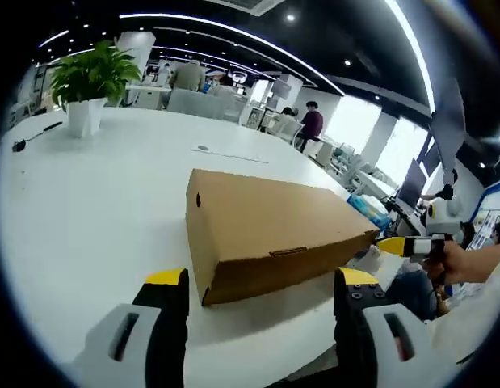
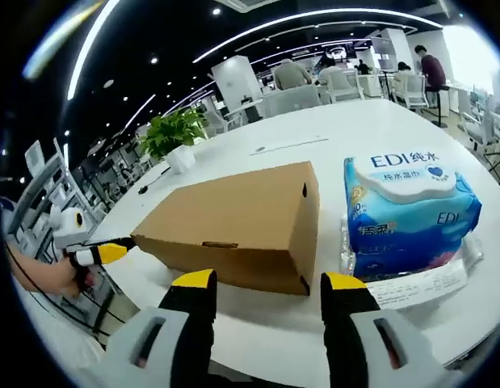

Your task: Operate the shoe box by opening the lid, removing the specified soft item, and placing it in the target area until the item is outside and the box remains undamaged.

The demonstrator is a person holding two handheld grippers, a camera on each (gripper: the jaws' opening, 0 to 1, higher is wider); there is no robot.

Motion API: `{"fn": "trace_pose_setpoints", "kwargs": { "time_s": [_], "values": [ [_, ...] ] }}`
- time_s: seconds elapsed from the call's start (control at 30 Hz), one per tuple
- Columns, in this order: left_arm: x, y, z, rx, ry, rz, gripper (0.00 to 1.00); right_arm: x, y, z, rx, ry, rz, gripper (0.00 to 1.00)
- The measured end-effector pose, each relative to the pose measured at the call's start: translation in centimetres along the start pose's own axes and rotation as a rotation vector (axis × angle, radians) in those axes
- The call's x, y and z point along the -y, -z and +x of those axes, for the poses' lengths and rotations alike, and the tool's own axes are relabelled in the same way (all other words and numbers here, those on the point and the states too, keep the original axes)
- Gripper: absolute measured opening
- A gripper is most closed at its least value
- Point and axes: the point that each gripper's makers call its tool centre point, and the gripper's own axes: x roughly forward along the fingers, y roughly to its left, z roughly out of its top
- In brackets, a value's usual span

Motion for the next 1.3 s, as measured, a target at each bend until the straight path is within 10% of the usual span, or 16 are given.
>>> {"fn": "trace_pose_setpoints", "kwargs": {
  "time_s": [0.23, 0.6, 0.9, 1.3],
  "values": [
    [-0.7, -0.8, -0.2, 0.016, 0.004, -0.144, 0.71, -1.4, -2.0, 0.2, 0.080, -0.114, 0.228, 0.65],
    [-2.3, -0.9, 0.2, 0.044, -0.051, -0.280, 0.68, -0.5, -2.7, 0.8, 0.125, -0.081, 0.382, 0.60],
    [-4.4, -0.8, 0.8, 0.064, -0.133, -0.378, 0.59, 1.5, -2.3, 0.9, 0.155, -0.053, 0.636, 0.36],
    [-3.7, 0.1, 1.8, 0.053, -0.127, -0.443, 0.57, 0.7, -2.1, 1.2, 0.139, -0.029, 0.644, 0.34]
  ]
}}
